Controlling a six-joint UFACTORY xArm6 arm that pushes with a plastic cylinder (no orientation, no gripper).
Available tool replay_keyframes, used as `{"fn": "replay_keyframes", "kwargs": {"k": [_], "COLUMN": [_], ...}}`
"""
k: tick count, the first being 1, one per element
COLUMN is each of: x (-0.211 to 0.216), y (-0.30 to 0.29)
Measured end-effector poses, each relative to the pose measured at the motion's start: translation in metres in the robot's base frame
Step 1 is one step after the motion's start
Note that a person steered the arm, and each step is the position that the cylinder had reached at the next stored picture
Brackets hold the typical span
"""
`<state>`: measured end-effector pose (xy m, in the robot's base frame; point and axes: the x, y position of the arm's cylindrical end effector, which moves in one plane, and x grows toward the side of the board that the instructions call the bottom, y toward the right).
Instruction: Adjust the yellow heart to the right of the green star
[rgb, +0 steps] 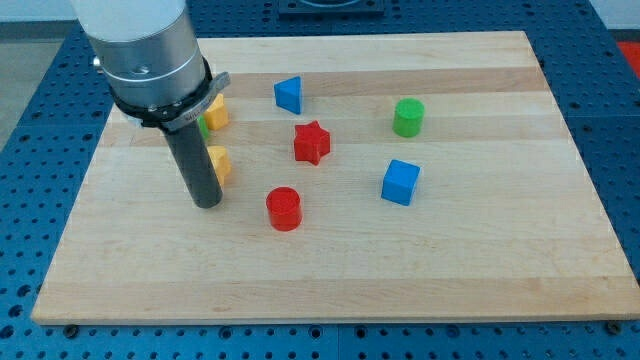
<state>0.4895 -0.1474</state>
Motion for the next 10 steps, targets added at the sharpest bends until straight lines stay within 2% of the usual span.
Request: {"fn": "replay_keyframes", "kwargs": {"k": [1, 2, 3, 4, 5, 6, 7, 8, 10], "x": [0.005, 0.001, -0.023, -0.023, -0.022, -0.021, -0.028, -0.063, -0.084], "y": [-0.034, -0.036, -0.035, -0.035, -0.031, 0.018, 0.016, 0.000, 0.000]}}
